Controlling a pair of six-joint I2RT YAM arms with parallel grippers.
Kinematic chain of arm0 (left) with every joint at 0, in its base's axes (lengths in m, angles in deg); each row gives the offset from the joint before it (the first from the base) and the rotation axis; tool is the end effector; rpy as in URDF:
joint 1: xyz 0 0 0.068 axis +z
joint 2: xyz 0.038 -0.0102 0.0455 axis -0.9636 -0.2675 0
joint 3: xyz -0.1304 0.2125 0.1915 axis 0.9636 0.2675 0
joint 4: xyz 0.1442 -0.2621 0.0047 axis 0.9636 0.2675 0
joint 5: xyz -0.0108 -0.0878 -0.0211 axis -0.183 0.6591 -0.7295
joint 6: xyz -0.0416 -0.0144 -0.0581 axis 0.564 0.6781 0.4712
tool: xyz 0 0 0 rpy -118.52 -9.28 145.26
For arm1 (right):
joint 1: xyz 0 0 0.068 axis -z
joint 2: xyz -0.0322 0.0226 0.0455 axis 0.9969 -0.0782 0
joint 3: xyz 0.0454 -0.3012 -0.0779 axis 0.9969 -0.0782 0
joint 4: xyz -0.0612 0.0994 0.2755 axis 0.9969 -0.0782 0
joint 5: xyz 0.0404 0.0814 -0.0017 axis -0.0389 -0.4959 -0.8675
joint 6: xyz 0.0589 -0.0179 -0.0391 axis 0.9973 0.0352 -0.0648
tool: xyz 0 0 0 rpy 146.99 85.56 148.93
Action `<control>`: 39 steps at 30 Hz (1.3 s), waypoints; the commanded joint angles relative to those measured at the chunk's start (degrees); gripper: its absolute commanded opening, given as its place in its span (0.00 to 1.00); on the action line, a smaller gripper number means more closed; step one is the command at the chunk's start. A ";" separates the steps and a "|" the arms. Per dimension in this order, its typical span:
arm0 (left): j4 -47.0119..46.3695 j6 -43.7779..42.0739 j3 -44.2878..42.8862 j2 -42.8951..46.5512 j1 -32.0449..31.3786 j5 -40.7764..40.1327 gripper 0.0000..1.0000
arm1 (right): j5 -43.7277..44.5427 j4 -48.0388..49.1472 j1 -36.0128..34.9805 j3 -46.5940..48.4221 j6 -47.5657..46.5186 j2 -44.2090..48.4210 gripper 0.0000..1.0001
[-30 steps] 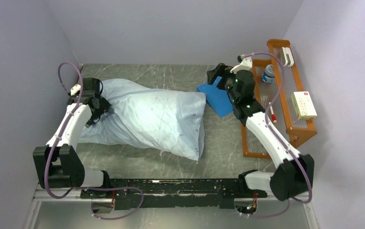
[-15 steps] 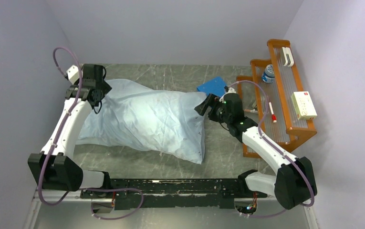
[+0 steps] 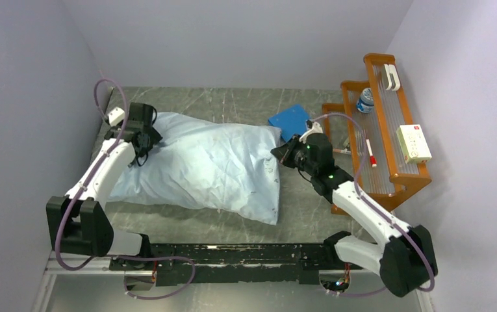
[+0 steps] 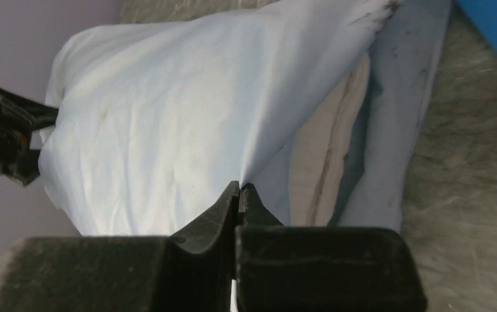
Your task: Put the pillow into the pillowcase
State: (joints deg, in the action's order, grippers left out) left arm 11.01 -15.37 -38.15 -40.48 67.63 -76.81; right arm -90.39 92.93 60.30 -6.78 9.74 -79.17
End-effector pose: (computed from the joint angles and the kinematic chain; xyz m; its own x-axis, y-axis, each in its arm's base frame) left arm 0.3242 -0.0081 0.3022 -0.3863 -0.6286 -0.6750 -0.7526 0.6379 -0.1633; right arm 0.2613 0.1322 0.2636 -0.6194 0.4378 -0.6517 -0.1658 0.7384 0.6537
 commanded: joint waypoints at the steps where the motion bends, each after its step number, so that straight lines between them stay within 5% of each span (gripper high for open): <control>1: 6.50 4.08 6.36 4.90 -3.37 4.44 0.96 | 7.44 -9.76 -0.19 0.67 -4.28 5.68 0.00; 5: 12.46 8.22 9.63 9.15 -5.48 3.65 0.96 | 16.25 -21.83 -0.21 1.29 -7.69 6.87 0.00; 8: 13.84 9.94 13.50 11.35 -5.41 2.12 0.96 | 22.84 -22.61 -0.24 -4.67 -8.15 6.10 0.00; 12: 15.46 9.61 7.19 10.89 -4.85 0.48 0.97 | 26.95 -21.07 -0.26 -8.03 -7.67 3.38 0.00; 20: 16.71 2.23 -10.78 6.47 -4.66 -7.60 0.97 | 30.94 -30.34 -0.32 3.90 -7.22 2.71 0.52; 23: 9.89 -6.84 -8.02 9.61 -4.66 -2.65 0.97 | 24.62 -30.11 -0.47 6.24 -9.52 5.87 0.64; 26: 0.89 -19.31 -3.29 14.63 -4.66 6.29 0.97 | 15.11 -27.30 -0.62 7.60 -13.06 10.19 0.96; 27: -0.18 -21.84 -2.38 15.97 -4.72 8.35 0.97 | 13.31 -27.36 -0.69 8.58 -14.20 11.18 0.99; 33: -4.20 -34.17 -2.36 23.24 -4.75 28.91 0.97 | 13.81 -32.10 -0.64 17.71 -19.00 15.07 1.00; 39: -8.89 -33.10 -3.18 28.33 -5.54 47.65 0.97 | 14.16 -34.06 -0.64 21.99 -18.47 21.04 1.00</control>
State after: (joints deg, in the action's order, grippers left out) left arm 7.57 -45.38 -40.01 -14.62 62.50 -45.79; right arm -75.61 61.77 59.71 13.37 -7.15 -62.02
